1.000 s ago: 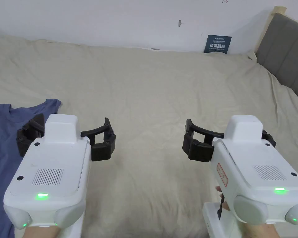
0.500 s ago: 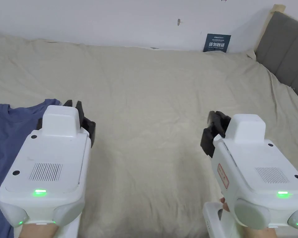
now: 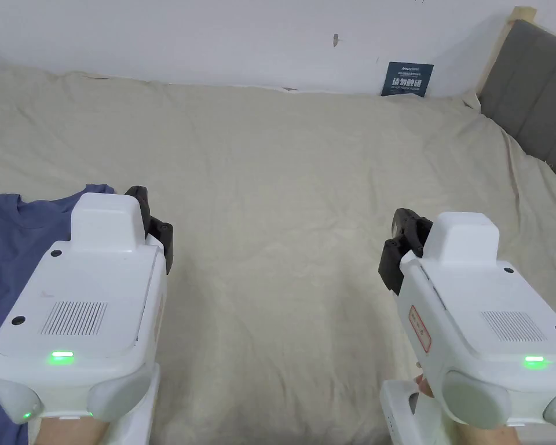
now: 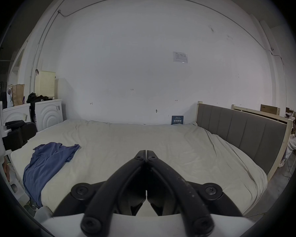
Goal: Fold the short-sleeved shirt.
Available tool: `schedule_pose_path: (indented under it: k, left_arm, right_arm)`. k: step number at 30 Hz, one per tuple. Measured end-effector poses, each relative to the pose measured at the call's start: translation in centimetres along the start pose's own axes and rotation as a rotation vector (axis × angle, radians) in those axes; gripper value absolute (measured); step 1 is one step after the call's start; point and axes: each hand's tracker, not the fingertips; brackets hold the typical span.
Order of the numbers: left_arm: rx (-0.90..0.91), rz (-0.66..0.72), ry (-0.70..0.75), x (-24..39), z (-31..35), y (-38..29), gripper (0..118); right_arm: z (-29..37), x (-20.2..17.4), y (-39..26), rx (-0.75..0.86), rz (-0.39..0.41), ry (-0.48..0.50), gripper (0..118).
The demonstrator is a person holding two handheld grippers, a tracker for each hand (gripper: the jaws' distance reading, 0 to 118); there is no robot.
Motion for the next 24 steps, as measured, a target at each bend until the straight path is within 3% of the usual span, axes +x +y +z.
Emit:
schedule_pose_path:
  k: [14,24]
  left_arm:
    - [-0.006,0.009,0.021,-1.2,0.3,0.1,0]
    - [-0.016,-0.003,0.245,-8.6,3.3,-0.1,0]
  right_arm:
    - [-0.2,-1.2,0.7,-0.003,0.012,0.043,1]
    - [-2.0,-8.9,1.5,0.008,0.064,0.268,1]
